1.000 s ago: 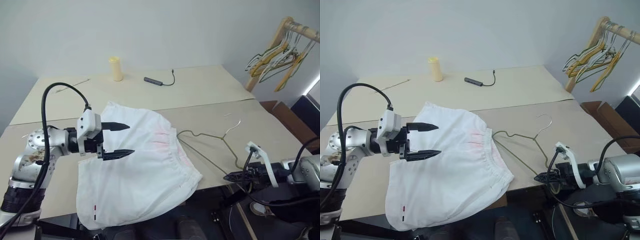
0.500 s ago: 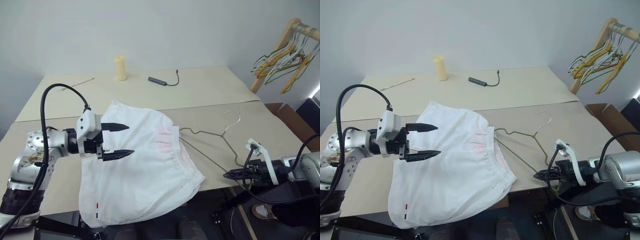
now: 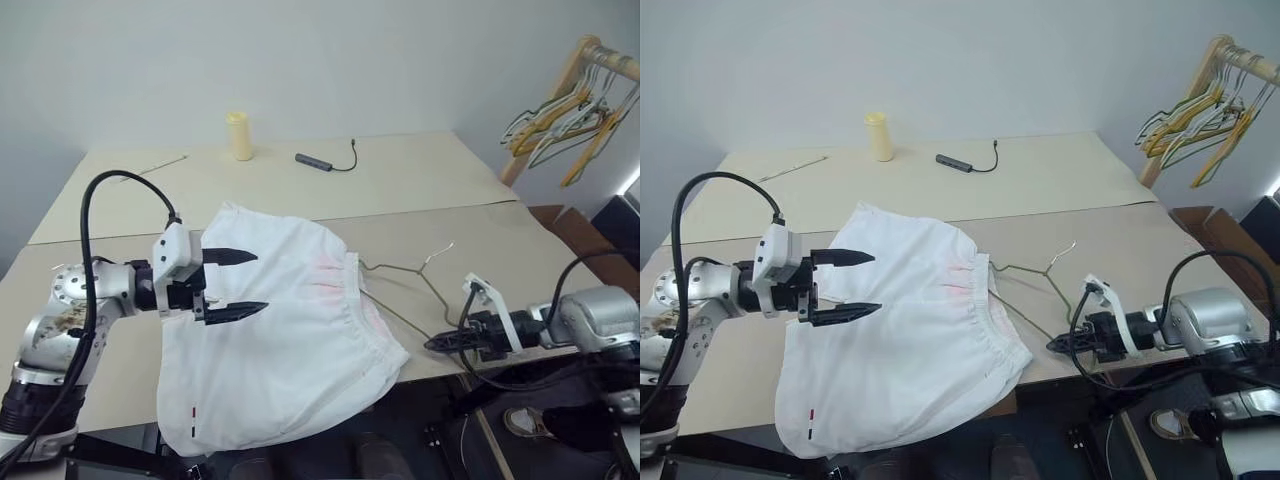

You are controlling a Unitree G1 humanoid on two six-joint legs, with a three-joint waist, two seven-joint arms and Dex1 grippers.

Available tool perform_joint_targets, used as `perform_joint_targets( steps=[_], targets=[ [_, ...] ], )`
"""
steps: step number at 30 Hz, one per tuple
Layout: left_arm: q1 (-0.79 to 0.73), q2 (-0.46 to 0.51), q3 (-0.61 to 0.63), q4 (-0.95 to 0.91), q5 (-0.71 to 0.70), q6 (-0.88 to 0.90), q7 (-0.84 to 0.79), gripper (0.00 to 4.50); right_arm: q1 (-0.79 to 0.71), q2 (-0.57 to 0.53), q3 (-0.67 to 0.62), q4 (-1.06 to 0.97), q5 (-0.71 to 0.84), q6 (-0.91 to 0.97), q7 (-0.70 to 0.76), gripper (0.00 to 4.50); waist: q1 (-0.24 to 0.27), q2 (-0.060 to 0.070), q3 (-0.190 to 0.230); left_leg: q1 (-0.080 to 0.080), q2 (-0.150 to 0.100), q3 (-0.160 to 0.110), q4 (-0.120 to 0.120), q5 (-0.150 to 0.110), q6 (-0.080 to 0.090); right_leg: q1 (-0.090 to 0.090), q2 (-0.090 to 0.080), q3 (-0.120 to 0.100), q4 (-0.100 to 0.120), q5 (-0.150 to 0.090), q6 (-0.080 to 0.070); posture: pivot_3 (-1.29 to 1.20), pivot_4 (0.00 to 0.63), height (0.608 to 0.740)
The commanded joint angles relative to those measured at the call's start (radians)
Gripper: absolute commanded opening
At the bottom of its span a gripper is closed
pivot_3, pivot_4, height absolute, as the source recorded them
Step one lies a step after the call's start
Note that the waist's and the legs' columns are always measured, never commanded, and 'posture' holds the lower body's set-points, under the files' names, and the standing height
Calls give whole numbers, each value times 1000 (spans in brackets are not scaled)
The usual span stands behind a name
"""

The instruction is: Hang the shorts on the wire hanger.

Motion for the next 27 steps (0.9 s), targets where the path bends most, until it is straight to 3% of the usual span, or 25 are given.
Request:
perform_joint_targets(
  steps=[1,7,16,27],
  targets=[
    [-11,18,33,-28,-16,0,6,4480,-84,30,38,93,-20,-19,56,0,4,0,0,0,0,0,0,0,0,0,0,0,0,0,0,-67,40,740],
    [-6,26,41,-32,-15,-1,6,4480,-165,55,133,197,-74,-81,159,0,22,0,0,-1,0,0,0,0,0,-1,1,0,0,0,0,-53,35,740],
    [-8,25,43,-34,-12,-4,10,4480,-294,191,151,447,-178,-154,182,0,25,0,0,-1,0,1,0,0,0,-1,1,-1,0,0,-1,-42,32,740],
    [-9,23,39,-30,-7,-10,11,4480,-313,216,110,467,-211,-161,204,0,33,0,0,-1,1,1,0,0,-1,-1,2,-1,0,0,-1,-58,31,740]
  ],
)
